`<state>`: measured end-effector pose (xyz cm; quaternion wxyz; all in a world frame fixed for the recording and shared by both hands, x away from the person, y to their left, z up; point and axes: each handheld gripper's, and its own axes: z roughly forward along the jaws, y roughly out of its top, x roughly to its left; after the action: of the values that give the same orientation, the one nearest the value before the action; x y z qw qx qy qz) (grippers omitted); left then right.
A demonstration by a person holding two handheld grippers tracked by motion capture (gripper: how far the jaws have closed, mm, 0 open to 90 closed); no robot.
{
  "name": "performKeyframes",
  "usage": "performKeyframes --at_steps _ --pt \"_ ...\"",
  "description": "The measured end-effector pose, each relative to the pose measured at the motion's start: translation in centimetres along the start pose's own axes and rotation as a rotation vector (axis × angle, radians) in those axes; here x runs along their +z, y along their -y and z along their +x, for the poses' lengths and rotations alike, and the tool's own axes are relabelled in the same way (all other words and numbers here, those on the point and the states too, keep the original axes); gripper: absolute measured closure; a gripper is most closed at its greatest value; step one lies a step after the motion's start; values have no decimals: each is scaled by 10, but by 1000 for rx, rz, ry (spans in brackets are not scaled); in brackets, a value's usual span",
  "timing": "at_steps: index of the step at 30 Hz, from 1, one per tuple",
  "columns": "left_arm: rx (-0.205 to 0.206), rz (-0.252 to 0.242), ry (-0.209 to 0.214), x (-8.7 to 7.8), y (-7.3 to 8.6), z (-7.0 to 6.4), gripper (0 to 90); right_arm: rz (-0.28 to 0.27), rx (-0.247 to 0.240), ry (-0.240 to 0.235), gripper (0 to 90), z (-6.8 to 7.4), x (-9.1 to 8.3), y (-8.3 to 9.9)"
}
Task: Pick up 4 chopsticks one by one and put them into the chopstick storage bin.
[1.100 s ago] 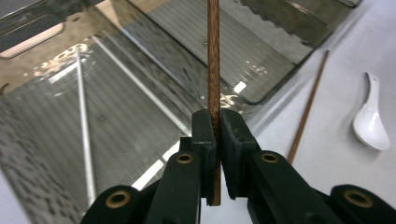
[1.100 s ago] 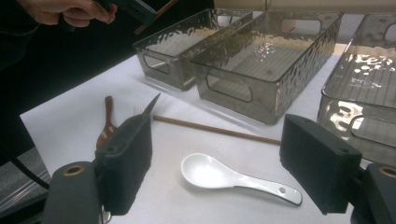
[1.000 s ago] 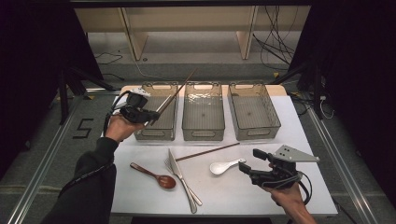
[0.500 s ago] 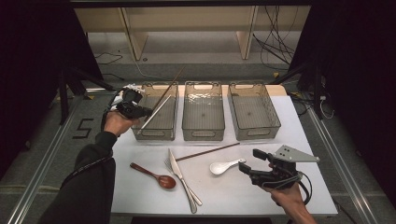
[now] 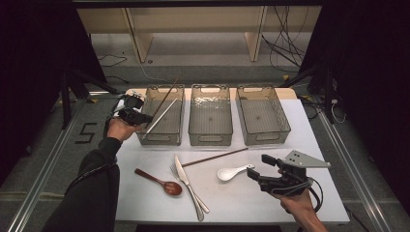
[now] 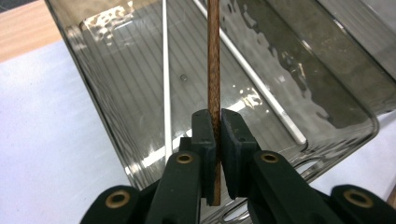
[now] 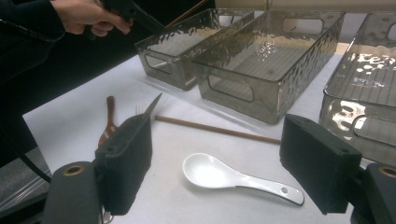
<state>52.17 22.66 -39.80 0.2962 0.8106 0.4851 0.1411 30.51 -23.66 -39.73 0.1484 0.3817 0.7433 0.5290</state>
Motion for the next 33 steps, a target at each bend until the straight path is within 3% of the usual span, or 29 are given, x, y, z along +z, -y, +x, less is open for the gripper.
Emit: performKeyframes --at_steps 13,16,20,23,26,33 --pt "-43 38 -29 7 4 3 824 1 -1 0 263 0 -1 0" --pt "-48 50 -27 6 3 1 738 -1 -2 1 263 0 -1 0" --pt "-53 11 15 -4 2 -4 590 0 -2 1 263 0 -1 0" --pt "-25 -15 57 -11 2 -16 461 0 -2 0 263 1 -1 0" --pt "7 -40 102 -16 4 -31 393 1 -1 1 263 1 -1 0" --pt "108 -5 178 -18 6 -61 300 -5 -5 0 263 1 -1 -1"
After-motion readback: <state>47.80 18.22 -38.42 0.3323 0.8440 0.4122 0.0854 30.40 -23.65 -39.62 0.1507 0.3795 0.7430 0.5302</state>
